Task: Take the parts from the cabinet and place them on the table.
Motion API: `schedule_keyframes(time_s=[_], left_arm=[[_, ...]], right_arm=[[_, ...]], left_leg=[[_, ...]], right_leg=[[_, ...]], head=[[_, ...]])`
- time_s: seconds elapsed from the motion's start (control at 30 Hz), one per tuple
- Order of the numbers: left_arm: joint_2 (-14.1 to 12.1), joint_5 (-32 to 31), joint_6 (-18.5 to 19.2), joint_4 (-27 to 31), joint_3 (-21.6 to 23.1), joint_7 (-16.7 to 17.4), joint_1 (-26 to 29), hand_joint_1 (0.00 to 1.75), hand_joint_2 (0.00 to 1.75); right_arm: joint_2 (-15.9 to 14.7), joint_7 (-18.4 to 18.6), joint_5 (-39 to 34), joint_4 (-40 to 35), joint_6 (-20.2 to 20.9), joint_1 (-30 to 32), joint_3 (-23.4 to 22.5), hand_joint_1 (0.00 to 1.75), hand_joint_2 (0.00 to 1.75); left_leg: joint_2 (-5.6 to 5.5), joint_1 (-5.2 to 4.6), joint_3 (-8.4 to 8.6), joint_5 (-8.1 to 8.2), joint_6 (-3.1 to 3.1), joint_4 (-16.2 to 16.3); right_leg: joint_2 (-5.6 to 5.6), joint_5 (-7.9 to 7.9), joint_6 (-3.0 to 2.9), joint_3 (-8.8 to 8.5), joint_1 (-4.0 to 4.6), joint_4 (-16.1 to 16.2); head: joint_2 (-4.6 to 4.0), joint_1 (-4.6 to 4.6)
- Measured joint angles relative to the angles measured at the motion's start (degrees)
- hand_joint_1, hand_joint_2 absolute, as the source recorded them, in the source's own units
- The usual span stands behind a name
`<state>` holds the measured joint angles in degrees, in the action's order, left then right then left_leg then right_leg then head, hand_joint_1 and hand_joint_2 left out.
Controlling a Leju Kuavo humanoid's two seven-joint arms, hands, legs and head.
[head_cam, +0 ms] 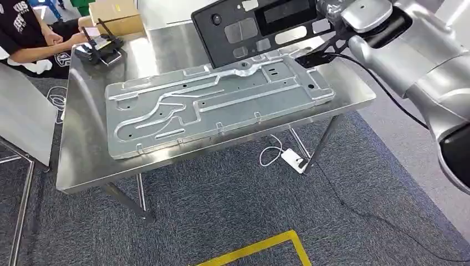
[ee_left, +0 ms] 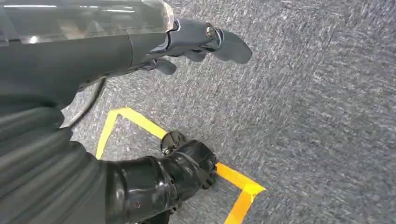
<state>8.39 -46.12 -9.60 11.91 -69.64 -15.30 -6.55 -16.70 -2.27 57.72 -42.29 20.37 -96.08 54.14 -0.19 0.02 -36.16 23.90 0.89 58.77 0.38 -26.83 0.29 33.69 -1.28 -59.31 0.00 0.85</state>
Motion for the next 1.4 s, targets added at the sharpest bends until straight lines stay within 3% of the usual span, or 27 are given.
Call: schedule_keyframes(time_s=[0.07, 0.1, 0.2, 0.23, 0.27, 0.3, 0.37, 0.43, 0.5, 0.53, 0.57, 0.6, 0.67, 0.73, 0.77, 0.8, 0.87, 0.9, 0.97, 1.03, 1.1, 1.13, 1.2, 1.23, 1.27, 1.3, 1.4], left_arm=[[0.0, -0.1, 0.0, 0.0, 0.0, 0.0, 0.2, 0.0, 1.75], [0.0, -0.1, -0.1, 0.0, 0.0, 0.0, 0.3, 0.0, 1.75], [0.0, -0.1, -0.1, 0.0, 0.0, 0.0, 0.0, 0.0, 1.75], [0.0, -0.1, -0.1, 0.0, 0.0, 0.0, 0.0, 0.0, 1.75], [0.0, -0.1, -0.1, 0.0, 0.0, 0.0, 0.0, 0.0, 1.75], [0.0, -0.1, -0.1, 0.0, -0.1, 0.0, 0.1, 0.0, 1.75], [0.0, -0.2, -0.1, 0.0, -0.1, 0.0, 0.3, 0.0, 1.75], [0.1, -0.2, 0.0, 0.0, -0.1, -0.1, 0.0, 0.0, 1.75], [0.1, -0.2, 0.1, 0.0, -0.2, -0.2, 0.1, 0.0, 1.75], [0.0, -0.2, 0.1, 0.0, -0.2, -0.2, -0.1, 0.0, 1.75], [0.0, -0.2, 0.1, 0.0, -0.2, -0.3, -0.1, 0.0, 1.75], [0.1, -0.2, 0.2, 0.0, -0.2, -0.3, 0.1, 0.0, 1.75], [0.2, -0.2, 0.2, 0.0, -0.2, -0.3, 0.0, 0.0, 1.75], [0.0, -0.2, 0.2, 0.0, -0.3, -0.3, 0.1, 0.0, 1.75], [0.0, -0.3, 0.2, 0.0, -0.3, -0.3, 0.1, 0.0, 1.75], [0.0, -0.3, 0.2, 0.0, -0.4, -0.4, 0.2, 0.0, 1.75], [0.0, -0.3, 0.2, 0.0, -0.4, -0.5, 0.2, 0.0, 1.75], [0.0, -0.3, 0.2, 0.0, -0.4, -0.5, 0.2, 0.0, 1.75], [0.0, -0.4, 0.2, 0.0, -0.5, -0.5, 0.1, 0.0, 1.75], [0.0, -0.6, 0.2, 0.0, -0.5, -0.5, 0.1, 0.0, 1.75], [0.0, -0.7, 0.1, 0.0, -0.5, -0.5, 0.2, 0.0, 1.75], [0.0, -0.8, 0.0, 0.0, -0.5, -0.5, 0.2, 0.0, 1.75], [0.0, -0.9, -0.1, 0.0, -0.5, -0.5, 0.1, 0.0, 1.75], [0.0, -0.9, -0.2, 0.0, -0.6, -0.5, 0.0, 0.0, 1.75], [0.0, -0.9, -0.2, 0.0, -0.7, -0.5, 0.0, 0.0, 1.75], [0.0, -1.0, -0.3, 0.0, -0.7, -0.5, 0.0, 0.0, 1.75], [0.1, -1.0, -0.4, 0.0, -1.0, -0.5, 0.2, 0.0, 1.75]], right_arm=[[-0.1, 0.0, 0.0, 0.0, 0.0, 0.0, 0.0, 1.75, 1.75], [-0.1, 0.0, 0.0, 0.0, 0.0, -0.1, 0.0, 1.75, 1.75], [-0.1, 0.0, 0.0, 0.0, 0.1, 0.0, 0.0, 1.75, 1.75], [-0.1, 0.0, 0.0, 0.0, 0.2, 0.1, 0.0, 1.75, 1.75], [0.0, 0.0, 0.0, 0.0, 0.2, 0.2, 0.0, 1.75, 1.75], [0.0, 0.0, 0.0, 0.1, 0.3, 0.2, 0.0, 1.75, 1.75], [0.0, 0.0, 0.1, 0.1, 0.3, 0.1, 0.0, 1.75, 1.75], [0.2, 0.0, 0.1, 0.2, 0.3, -0.1, 0.0, 1.75, 1.75], [0.6, -0.1, 0.1, 0.2, 0.4, 0.0, 0.0, 1.75, 1.75], [0.6, -0.1, 0.1, 0.3, 0.5, 0.0, 0.0, 1.75, 1.75], [0.6, -0.1, 0.2, 0.2, 0.4, 0.0, 0.0, 1.75, 1.75], [0.7, -0.1, 0.2, 0.2, 0.4, 0.0, 0.0, 1.75, 1.75], [0.7, 0.0, 0.2, 0.4, 0.4, -0.2, 0.0, 1.75, 1.75], [0.7, -0.2, 0.2, 0.4, 0.4, 0.1, 0.0, 1.75, 1.75], [0.7, -0.2, 0.2, 0.4, 0.2, 0.3, 0.0, 1.75, 1.75], [0.7, -0.3, 0.2, 0.4, 0.2, 0.4, 0.0, 1.75, 1.75], [0.6, -0.5, 0.0, 0.4, -0.1, 0.5, 0.0, 1.75, 1.75], [0.5, -0.5, 0.0, 0.4, -0.2, 0.5, 0.0, 1.75, 1.75], [0.1, -0.6, -0.1, 0.5, -0.4, 0.4, -0.1, 1.75, 1.75], [-0.2, -0.8, -0.1, 0.5, -0.4, 0.8, -0.1, 1.75, 1.75], [-0.7, -0.8, -0.1, 0.5, -0.5, 0.9, -0.1, 1.75, 1.75], [-0.9, -0.8, -0.1, 0.5, -0.6, 0.8, -0.2, 1.75, 1.75], [-1.2, -0.8, -0.1, 0.6, -1.1, 1.1, -0.4, 1.75, 1.75], [-1.4, -0.9, -0.1, 0.6, -1.4, 1.4, -0.5, 1.75, 1.75], [-1.6, -0.9, -0.1, 0.6, -1.5, 1.9, -0.5, 1.75, 1.75], [-1.7, -1.0, -0.1, 0.6, -1.5, 2.3, -0.5, 1.75, 1.75], [-2.6, -1.1, -0.1, 0.7, -1.6, 2.6, -0.6, 1.75, 1.75]], left_leg=[[0.19, 0.65, 1.05, -0.28, 0.62, -1.5], [0.19, 0.52, 1.57, -0.19, 0.94, -1.8], [0.2, 0.37, 1.91, 0.36, 1.77, -1.7], [0.16, 0.32, 2.03, 0.56, 1.85, -1.6], [0.01, 0.31, 2.25, 0.87, 1.81, -1.4], [-0.15, 0.3, 2.56, 1.26, 1.75, -1.2], [-0.32, 0.23, 3.28, 2.34, 1.51, -0.5], [-0.33, -0.14, 2.98, 3.02, 1.06, 0.3], [-0.28, 0.1, 2.79, 2.99, 0.66, 0.0], [-0.23, 0.1, 3.01, 2.96, 0.44, -0.2], [-0.25, -0.23, 2.96, 3.52, 0.11, -0.1], [-0.25, -0.06, 2.88, 4.13, -0.16, 0.8], [-0.12, 0.36, -0.92, 7.34, -0.75, 8.2], [-0.13, 0.68, -6.06, 9.59, -1.26, 16.7], [-0.12, 0.77, -7.03, 8.65, -1.41, 17.3], [-0.1, 0.87, -6.51, 6.43, -1.48, 15.2], [-0.03, 1.03, -2.3, -0.04, -1.37, 4.9], [-0.01, 1.04, -0.6, -1.2, -1.19, 0.6], [-0.1, 0.5, 0.37, -0.09, -0.68, -0.5], [-0.14, 0.29, 0.15, 0.14, -0.24, -0.3], [0.11, 0.79, 1.21, -0.17, 0.54, -1.5], [0.09, 0.74, 1.47, 0.0, 1.0, -1.7], [0.11, 0.64, 1.68, 0.34, 1.58, -1.6], [0.1, 0.57, 1.81, 0.51, 1.77, -1.6], [0.04, 0.47, 2.09, 0.79, 1.81, -1.5], [-0.06, 0.42, 2.41, 1.1, 1.8, -1.3], [-0.36, 0.14, 3.56, 2.58, 1.59, -0.6]], right_leg=[[-0.08, -0.74, 0.76, -0.15, -0.08, -0.2], [-0.14, -1.66, 0.78, 0.54, 0.06, -2.1], [-0.1, -6.48, 1.01, 7.92, 0.07, -15.1], [-0.11, -6.53, 1.08, 9.78, 0.03, -17.7], [-0.13, -5.24, 1.06, 10.48, -0.01, -17.6], [-0.15, -2.53, 0.95, 9.69, -0.01, -14.7], [-0.18, 4.01, 0.42, 5.45, 0.08, -4.3], [-0.27, 3.37, 0.14, 3.73, 0.72, -1.2], [-0.05, 2.87, -0.14, 3.91, 0.94, -1.1], [0.0, 2.83, -0.31, 3.93, 0.92, -0.9], [0.03, 2.99, -0.67, 3.18, -0.13, -0.1], [-0.16, 2.92, -0.81, 2.67, 0.06, 0.3], [-0.25, 2.66, -1.33, 2.21, -0.02, 0.4], [-0.16, 2.23, -1.45, 1.87, -0.02, 0.4], [-0.07, 2.02, -1.39, 1.62, -0.07, 0.4], [-0.01, 1.74, -1.28, 1.24, -0.16, 0.4], [0.03, 1.06, -0.86, 0.31, -0.34, 0.3], [-0.02, 0.69, -0.54, -0.04, -0.37, 0.3], [0.09, 0.73, 0.01, 0.4, -0.12, 0.3], [0.08, 0.72, 0.73, 0.22, -0.1, 0.7], [-0.02, -0.03, 1.27, 0.26, -0.28, 0.1], [-0.16, -1.49, 1.26, 1.43, -0.27, -2.6], [-0.11, -5.23, 1.49, 6.5, -0.08, -12.0], [-0.12, -6.12, 1.58, 8.57, -0.08, -15.4], [-0.12, -5.81, 1.53, 10.52, -0.07, -17.8], [-0.13, -4.25, 1.43, 10.55, -0.06, -16.8], [-0.19, 4.76, 0.49, 5.02, 0.12, -2.6]], head=[[0.0, -0.02], [-0.02, -0.07], [0.0, -0.04], [-0.02, -0.04], [0.0, -0.07], [0.0, -0.04], [0.0, -0.07], [0.0, -0.09], [0.0, -0.11], [0.0, -0.04], [-0.02, -0.04], [0.0, -0.07], [0.0, -0.04], [-0.02, -0.02], [0.0, -0.02], [0.0, 0.0], [0.0, 0.0], [0.0, -0.02], [0.0, -0.02], [-0.02, -0.02], [0.0, -0.07], [0.0, -0.04], [0.0, -0.07], [-0.02, -0.07], [-0.02, -0.04], [0.0, -0.05], [-0.02, -0.07]])
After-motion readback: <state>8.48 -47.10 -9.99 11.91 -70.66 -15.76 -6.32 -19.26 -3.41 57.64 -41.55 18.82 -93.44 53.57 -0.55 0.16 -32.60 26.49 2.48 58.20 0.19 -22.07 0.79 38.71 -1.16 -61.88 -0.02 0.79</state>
